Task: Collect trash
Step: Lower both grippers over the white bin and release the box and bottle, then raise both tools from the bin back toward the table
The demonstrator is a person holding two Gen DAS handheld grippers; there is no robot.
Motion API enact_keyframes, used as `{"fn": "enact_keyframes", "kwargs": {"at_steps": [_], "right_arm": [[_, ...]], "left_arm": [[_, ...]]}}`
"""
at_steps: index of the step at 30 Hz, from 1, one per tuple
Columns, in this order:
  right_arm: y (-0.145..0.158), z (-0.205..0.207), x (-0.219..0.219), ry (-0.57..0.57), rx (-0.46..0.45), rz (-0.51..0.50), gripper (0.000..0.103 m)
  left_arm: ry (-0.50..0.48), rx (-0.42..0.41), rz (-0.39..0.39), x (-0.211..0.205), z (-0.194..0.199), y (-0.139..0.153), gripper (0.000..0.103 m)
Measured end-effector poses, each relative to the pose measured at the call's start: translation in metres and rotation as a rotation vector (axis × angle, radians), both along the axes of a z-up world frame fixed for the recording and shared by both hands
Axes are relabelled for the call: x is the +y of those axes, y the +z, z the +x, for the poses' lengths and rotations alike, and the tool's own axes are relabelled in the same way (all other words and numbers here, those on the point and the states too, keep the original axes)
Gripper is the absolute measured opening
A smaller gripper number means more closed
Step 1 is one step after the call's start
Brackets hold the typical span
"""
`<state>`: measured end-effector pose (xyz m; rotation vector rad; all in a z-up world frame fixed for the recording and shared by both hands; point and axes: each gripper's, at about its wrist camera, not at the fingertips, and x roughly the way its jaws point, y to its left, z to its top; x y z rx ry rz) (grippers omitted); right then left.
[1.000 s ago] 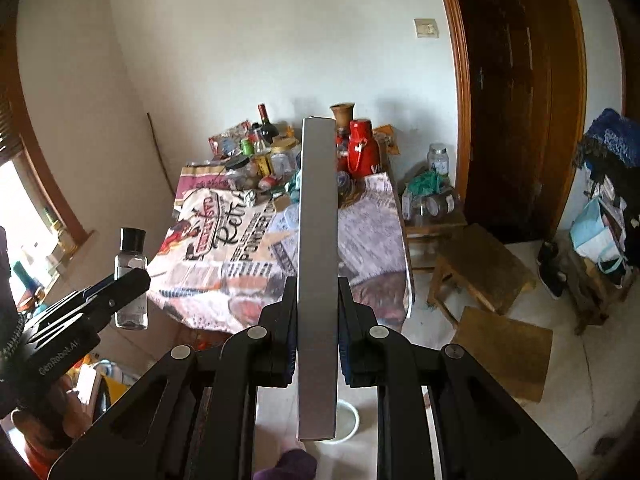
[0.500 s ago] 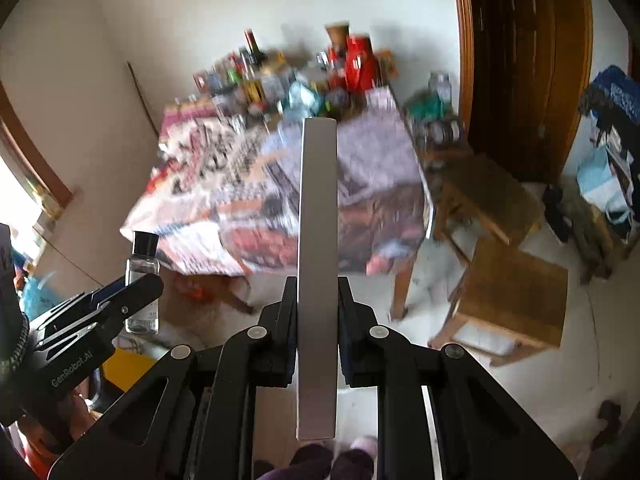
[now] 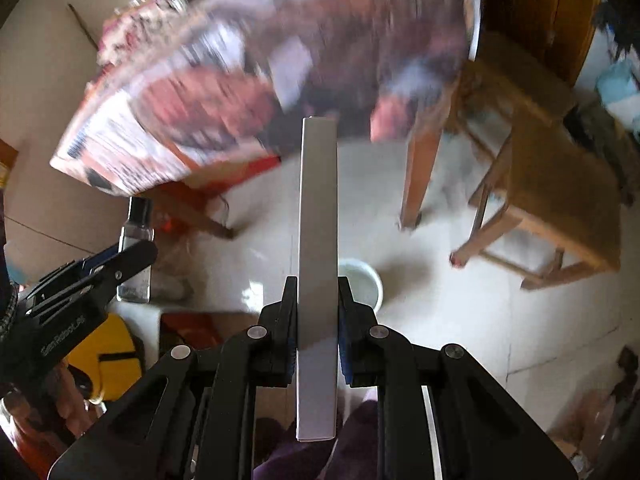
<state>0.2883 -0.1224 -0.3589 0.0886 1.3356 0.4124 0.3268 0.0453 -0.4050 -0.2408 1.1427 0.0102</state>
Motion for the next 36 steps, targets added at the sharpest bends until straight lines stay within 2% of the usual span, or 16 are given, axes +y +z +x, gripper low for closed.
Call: {"fn": "enact_keyframes", "kwargs": {"at_steps": [8, 13, 14, 17, 24, 28, 29, 32, 36], "right_arm": [[-0.118, 0.000, 0.008, 0.041, 0.155, -0.035, 0.015], [-0.169, 0.006, 0.017, 0.089, 0.220, -0.010, 0.016], [-0.175, 0.006, 0.019, 0.098, 0.226, -0.007, 0.018], [-0.190, 0.007, 0.019, 0.093, 0.247, -0.010, 0.041], [-0.191, 0.005, 0.006, 0.056, 0.213, -0.038, 0.042], [-0.191, 0.009, -0.002, 0.027, 0.208, -0.045, 0.042], [-0.189, 0.010, -0.004, 0.025, 0.207, -0.046, 0.042], [-0.180, 0.013, -0.005, 0.018, 0.195, -0.049, 0.042], [-0.159, 0.015, 0.000, 0.023, 0.182, -0.046, 0.042]], "left_arm": [[0.009, 0.121, -0.050, 0.000, 0.012, -0.128, 0.027], [0.002, 0.164, -0.049, -0.007, 0.016, -0.184, 0.027], [0.002, 0.169, -0.049, -0.007, 0.018, -0.191, 0.027], [0.017, 0.188, -0.074, -0.007, 0.023, -0.214, 0.027], [0.002, 0.224, -0.133, -0.017, 0.035, -0.232, 0.028], [-0.002, 0.272, -0.141, -0.025, 0.042, -0.236, 0.046], [0.001, 0.276, -0.140, -0.026, 0.043, -0.234, 0.049], [0.006, 0.279, -0.145, -0.025, 0.042, -0.225, 0.049], [0.006, 0.258, -0.128, -0.022, 0.039, -0.196, 0.049]]}}
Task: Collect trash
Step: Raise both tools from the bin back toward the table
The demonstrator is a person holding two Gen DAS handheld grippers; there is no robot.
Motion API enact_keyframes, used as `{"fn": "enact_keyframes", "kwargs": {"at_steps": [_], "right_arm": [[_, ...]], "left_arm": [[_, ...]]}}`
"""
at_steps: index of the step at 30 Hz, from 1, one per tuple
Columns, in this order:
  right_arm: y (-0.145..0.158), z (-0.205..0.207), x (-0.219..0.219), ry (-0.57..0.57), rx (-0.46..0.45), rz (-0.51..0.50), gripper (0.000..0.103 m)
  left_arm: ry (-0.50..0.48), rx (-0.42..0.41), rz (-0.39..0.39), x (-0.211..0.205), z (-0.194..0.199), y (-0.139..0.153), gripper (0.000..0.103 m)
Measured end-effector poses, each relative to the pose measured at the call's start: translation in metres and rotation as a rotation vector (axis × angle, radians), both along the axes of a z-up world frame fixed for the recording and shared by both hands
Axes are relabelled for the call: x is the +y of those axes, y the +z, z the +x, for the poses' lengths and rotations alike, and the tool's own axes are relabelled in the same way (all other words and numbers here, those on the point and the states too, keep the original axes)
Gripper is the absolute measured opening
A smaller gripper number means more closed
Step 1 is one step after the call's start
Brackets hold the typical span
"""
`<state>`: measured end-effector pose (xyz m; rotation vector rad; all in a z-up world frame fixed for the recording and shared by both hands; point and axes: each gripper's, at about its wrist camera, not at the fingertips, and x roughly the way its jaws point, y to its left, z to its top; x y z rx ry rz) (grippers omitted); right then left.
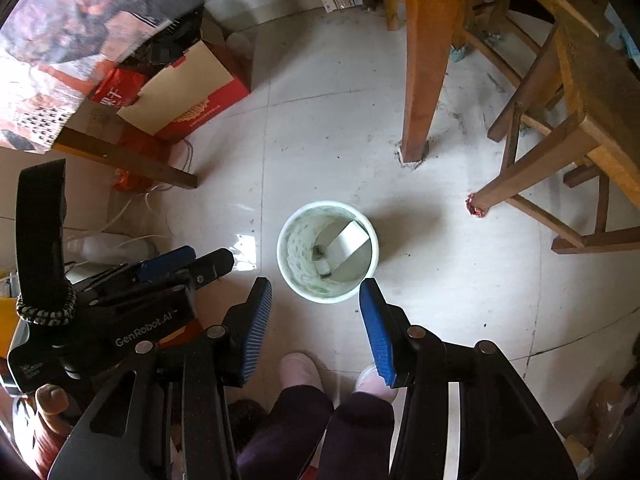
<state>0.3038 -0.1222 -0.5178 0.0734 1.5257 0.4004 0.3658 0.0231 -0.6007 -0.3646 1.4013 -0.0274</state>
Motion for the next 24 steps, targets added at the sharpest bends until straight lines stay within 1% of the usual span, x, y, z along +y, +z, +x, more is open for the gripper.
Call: {"fn": "enact_keyframes", "kwargs": {"at_steps": [2, 5, 7, 9, 13, 14, 16, 19, 22, 24], "right_arm": [[0.011, 0.001, 0.002, 0.001, -0.012, 0.005, 0.042], [0.039, 0.002, 0.006, 0.005, -0.035, 0.012, 0.042], [0.063, 0.003, 0.009, 0.009, -0.056, 0.020, 0.042], [0.087, 0.003, 0.012, 0.012, -0.077, 0.028, 0.042], [0.146, 0.004, 0.019, 0.015, -0.135, 0.050, 0.042], [0.163, 0.004, 0.021, 0.016, -0.153, 0.056, 0.042], [0.194, 0.002, 0.023, 0.014, -0.186, 0.066, 0.042], [0.238, 0.000, 0.024, 0.005, -0.240, 0.084, 0.042], [0.281, -0.002, 0.025, -0.016, -0.301, 0.097, 0.042], [0.308, -0.004, 0.025, -0.030, -0.344, 0.105, 0.042]], "left_arm": [[-0.005, -0.021, 0.021, 0.001, -0.002, 0.023, 0.049], [0.002, -0.054, 0.036, 0.004, -0.006, 0.065, 0.049], [0.005, -0.073, 0.032, 0.007, -0.008, 0.091, 0.049], [0.002, -0.096, 0.044, 0.008, -0.012, 0.123, 0.049], [0.001, -0.157, 0.083, 0.012, -0.022, 0.189, 0.049], [0.002, -0.179, 0.095, 0.014, -0.025, 0.211, 0.049], [0.004, -0.217, 0.103, 0.016, -0.029, 0.242, 0.049], [-0.006, -0.300, 0.126, 0.019, -0.037, 0.302, 0.049], [-0.014, -0.381, 0.158, 0.021, -0.042, 0.353, 0.049], [-0.018, -0.426, 0.170, 0.023, -0.044, 0.381, 0.049]]}}
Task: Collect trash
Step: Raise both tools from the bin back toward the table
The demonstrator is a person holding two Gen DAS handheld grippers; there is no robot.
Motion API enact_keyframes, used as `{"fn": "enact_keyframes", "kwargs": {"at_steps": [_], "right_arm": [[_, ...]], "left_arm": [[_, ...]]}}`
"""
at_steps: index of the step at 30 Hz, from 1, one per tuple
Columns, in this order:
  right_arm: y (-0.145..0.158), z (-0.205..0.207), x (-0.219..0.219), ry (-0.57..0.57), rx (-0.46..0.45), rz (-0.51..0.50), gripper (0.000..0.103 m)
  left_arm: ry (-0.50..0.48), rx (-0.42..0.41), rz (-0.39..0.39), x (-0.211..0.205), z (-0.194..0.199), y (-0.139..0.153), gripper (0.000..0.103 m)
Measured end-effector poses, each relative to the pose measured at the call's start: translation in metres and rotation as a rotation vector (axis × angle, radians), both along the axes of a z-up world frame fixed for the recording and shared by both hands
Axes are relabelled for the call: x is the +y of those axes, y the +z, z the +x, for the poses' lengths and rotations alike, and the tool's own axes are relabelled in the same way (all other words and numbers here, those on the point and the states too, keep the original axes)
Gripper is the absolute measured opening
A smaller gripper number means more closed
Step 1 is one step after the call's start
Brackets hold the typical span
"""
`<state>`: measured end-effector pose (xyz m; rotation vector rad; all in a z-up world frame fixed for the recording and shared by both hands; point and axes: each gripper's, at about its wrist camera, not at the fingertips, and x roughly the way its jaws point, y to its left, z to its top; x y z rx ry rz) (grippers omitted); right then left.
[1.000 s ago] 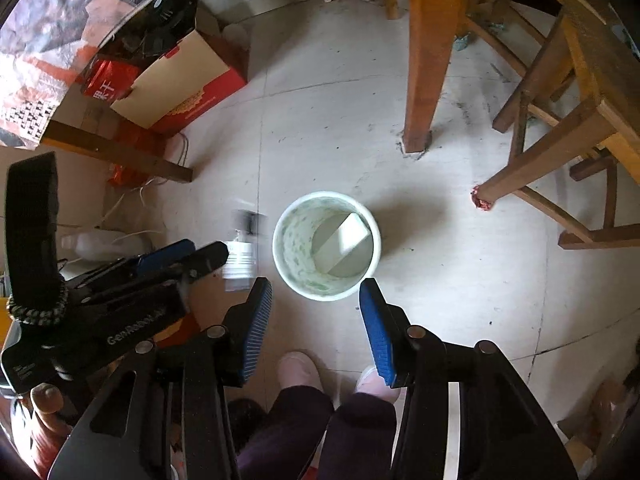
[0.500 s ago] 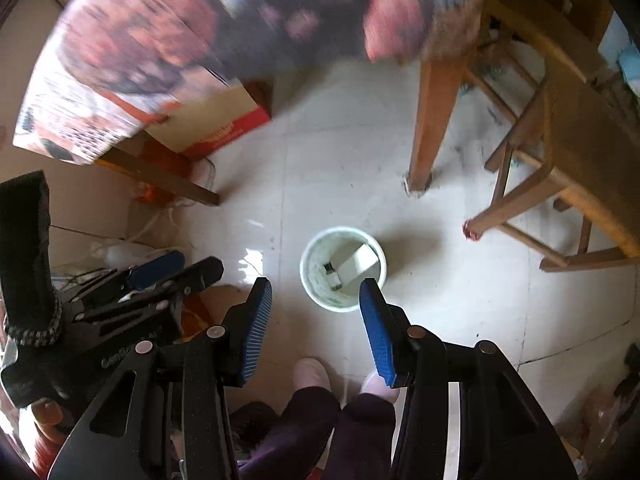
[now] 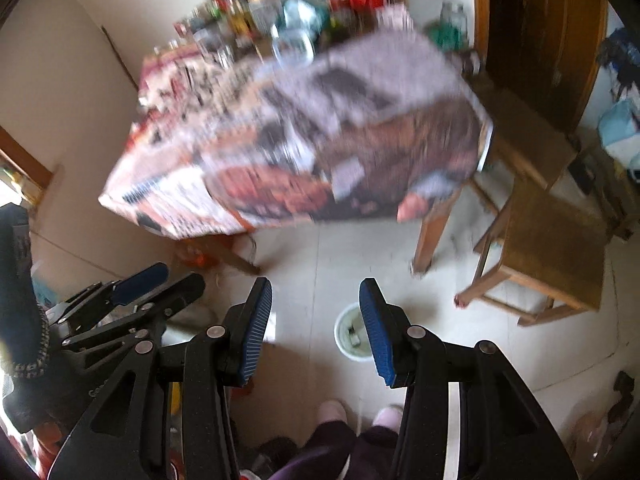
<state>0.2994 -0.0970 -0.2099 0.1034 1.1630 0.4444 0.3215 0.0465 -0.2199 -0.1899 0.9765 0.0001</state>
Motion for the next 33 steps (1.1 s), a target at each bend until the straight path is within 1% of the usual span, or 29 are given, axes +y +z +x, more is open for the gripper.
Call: {"fn": "enact_keyframes", "kwargs": {"at_steps": [2, 5, 8, 10, 13, 14, 16, 17, 18, 19, 20, 21, 22, 24, 26, 33], "right_arm": [[0.029, -0.002, 0.000, -0.015, -0.046, 0.010, 0.042], [0.066, -0.006, 0.001, -0.030, -0.117, 0.016, 0.042], [0.102, -0.012, 0.005, -0.037, -0.200, 0.013, 0.042], [0.125, -0.016, 0.008, -0.049, -0.259, 0.007, 0.042], [0.151, -0.020, 0.011, -0.069, -0.328, 0.004, 0.042], [0.160, -0.022, 0.012, -0.076, -0.353, 0.008, 0.043], [0.172, -0.027, 0.014, -0.089, -0.395, 0.010, 0.053], [0.179, -0.029, 0.015, -0.099, -0.424, 0.010, 0.059], [0.183, -0.031, 0.015, -0.107, -0.448, 0.010, 0.063], [0.188, -0.034, 0.016, -0.115, -0.475, 0.009, 0.066], [0.193, -0.035, 0.017, -0.122, -0.499, 0.006, 0.070], [0.196, -0.035, 0.019, -0.127, -0.515, 0.001, 0.075], [0.198, -0.035, 0.019, -0.136, -0.534, -0.003, 0.078], [0.202, -0.033, 0.019, -0.153, -0.563, -0.006, 0.088], [0.203, -0.028, 0.019, -0.164, -0.572, -0.010, 0.093], [0.198, 0.006, 0.013, -0.158, -0.564, 0.001, 0.094]], "left_arm": [[-0.007, -0.048, 0.009, 0.001, -0.004, 0.031, 0.050], [-0.008, -0.113, 0.016, 0.007, -0.013, 0.067, 0.050], [-0.003, -0.177, 0.015, 0.013, -0.021, 0.099, 0.054], [-0.006, -0.214, 0.017, 0.015, -0.025, 0.116, 0.054], [-0.024, -0.275, 0.030, 0.020, -0.033, 0.143, 0.056], [-0.027, -0.296, 0.041, 0.021, -0.036, 0.151, 0.059], [-0.027, -0.335, 0.063, 0.025, -0.042, 0.163, 0.062], [-0.025, -0.350, 0.069, 0.028, -0.045, 0.169, 0.065], [-0.024, -0.362, 0.073, 0.029, -0.046, 0.173, 0.067], [-0.021, -0.371, 0.077, 0.032, -0.048, 0.176, 0.075], [-0.012, -0.381, 0.082, 0.034, -0.048, 0.179, 0.085], [-0.001, -0.396, 0.085, 0.037, -0.048, 0.182, 0.089], [0.007, -0.409, 0.085, 0.039, -0.048, 0.184, 0.093], [0.015, -0.420, 0.082, 0.041, -0.043, 0.187, 0.093], [0.008, -0.415, 0.079, 0.042, -0.033, 0.190, 0.093], [0.020, -0.427, 0.109, 0.033, 0.006, 0.189, 0.093]]}}
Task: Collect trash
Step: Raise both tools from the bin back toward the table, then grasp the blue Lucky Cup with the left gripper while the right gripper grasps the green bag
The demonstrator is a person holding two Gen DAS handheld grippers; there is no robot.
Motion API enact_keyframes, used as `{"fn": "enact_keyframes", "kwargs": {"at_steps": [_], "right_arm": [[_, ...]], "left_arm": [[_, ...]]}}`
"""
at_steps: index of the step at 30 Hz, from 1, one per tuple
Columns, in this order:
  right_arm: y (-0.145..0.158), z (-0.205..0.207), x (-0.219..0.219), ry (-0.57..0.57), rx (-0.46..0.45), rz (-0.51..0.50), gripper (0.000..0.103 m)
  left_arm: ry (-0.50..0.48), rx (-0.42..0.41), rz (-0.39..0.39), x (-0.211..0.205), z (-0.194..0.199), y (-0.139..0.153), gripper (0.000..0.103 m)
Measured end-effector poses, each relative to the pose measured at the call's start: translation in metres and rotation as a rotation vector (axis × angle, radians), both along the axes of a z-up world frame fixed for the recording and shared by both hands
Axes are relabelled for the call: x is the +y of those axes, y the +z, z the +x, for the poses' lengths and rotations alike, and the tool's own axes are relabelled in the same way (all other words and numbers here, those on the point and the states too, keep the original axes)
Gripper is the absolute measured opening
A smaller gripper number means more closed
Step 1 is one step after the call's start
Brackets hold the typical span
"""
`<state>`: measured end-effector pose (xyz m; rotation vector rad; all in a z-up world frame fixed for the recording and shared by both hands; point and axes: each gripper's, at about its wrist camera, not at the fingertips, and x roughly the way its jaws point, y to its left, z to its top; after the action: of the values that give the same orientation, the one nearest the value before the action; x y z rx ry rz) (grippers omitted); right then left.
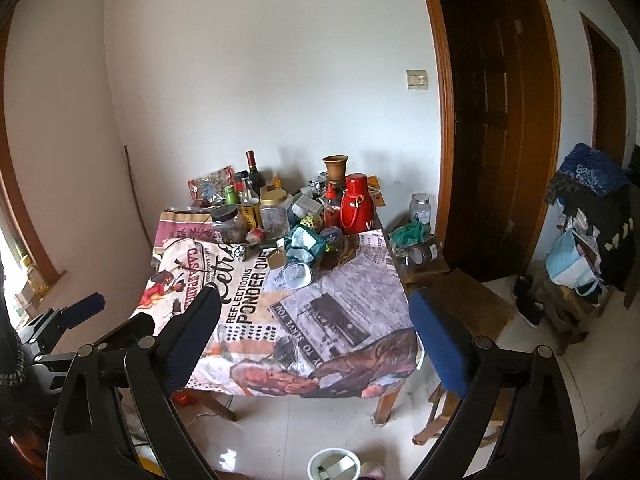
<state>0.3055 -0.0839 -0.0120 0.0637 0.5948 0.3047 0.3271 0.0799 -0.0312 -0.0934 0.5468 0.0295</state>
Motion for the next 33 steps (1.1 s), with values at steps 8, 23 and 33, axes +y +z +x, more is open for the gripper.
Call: {"fn": "enact_keyframes", "kwargs": {"at_steps": [8, 23, 33], "right_arm": [[-0.001, 0.070, -0.015, 0.058, -0.001, -0.009, 0.094], [-0.010, 0.191, -0.037, 0.188, 0.041, -0.041, 0.094], [-0.048, 0.244, -0.005, 0.217, 0.153, -0.034, 0.094]], "left_arm": [[0.042, -0.013, -0.019, -0.016, 0.088, 0.010, 0.093], [0.218, 0.042, -0.055, -0.014, 0.194, 0.004, 0.093], [0.254, 0.150, -0.075, 0.038, 0.239, -0.032, 0.093]]}}
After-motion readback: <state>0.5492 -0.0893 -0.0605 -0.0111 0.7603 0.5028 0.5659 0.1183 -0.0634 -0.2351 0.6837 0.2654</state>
